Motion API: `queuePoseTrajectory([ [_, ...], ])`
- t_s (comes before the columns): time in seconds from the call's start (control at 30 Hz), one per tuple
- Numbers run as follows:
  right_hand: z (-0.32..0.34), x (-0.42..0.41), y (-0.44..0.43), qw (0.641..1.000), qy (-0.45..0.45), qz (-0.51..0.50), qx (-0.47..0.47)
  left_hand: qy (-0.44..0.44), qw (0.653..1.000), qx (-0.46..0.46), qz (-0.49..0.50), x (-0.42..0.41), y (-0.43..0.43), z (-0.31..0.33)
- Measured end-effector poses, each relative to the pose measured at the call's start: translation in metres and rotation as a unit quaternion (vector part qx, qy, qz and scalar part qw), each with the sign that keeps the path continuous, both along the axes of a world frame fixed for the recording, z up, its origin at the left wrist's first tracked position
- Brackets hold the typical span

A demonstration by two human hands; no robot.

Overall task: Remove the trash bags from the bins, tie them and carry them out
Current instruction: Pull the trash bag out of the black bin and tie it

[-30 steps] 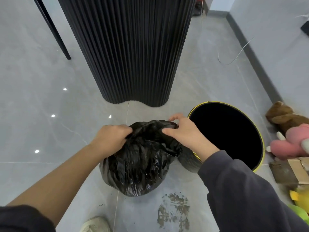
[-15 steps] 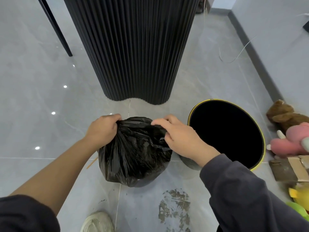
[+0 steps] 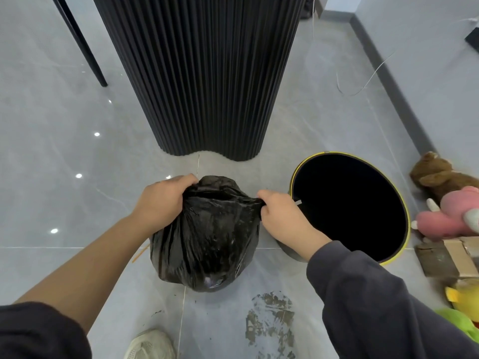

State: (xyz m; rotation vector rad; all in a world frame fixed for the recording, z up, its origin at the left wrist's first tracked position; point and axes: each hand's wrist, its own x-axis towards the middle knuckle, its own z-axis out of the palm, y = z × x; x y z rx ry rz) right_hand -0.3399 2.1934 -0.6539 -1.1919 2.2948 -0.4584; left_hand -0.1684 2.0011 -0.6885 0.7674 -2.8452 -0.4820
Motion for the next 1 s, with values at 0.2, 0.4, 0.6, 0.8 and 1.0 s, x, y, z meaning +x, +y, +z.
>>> queuePoseTrajectory([
  [0.2, 0.001, 0.006, -0.001, 0.974, -0.175, -0.119, -0.081, -0.011, 1.0, -0.004, -0.023, -0.001, 0.003, 0.005],
  [0.4, -0.009, -0.007, -0.005, 0.998, -0.037, -0.032, -0.029, -0.151, 0.98, -0.046, -0.124, -0.007, 0.011, 0.019],
  [0.6, -0.006, -0.016, 0.0, 0.996, -0.066, 0.02, -0.053, -0.079, 0.996, 0.017, -0.022, -0.011, 0.007, 0.004],
  [0.8, -0.006, -0.001, -0.007, 0.949, -0.265, -0.093, -0.144, 0.017, 0.961, 0.273, -0.027, -0.034, 0.02, 0.012],
  [1.0, -0.025, 0.008, -0.032, 0.874, -0.379, -0.229, -0.202, 0.046, 0.925, 0.372, -0.063, -0.047, 0.036, 0.018],
])
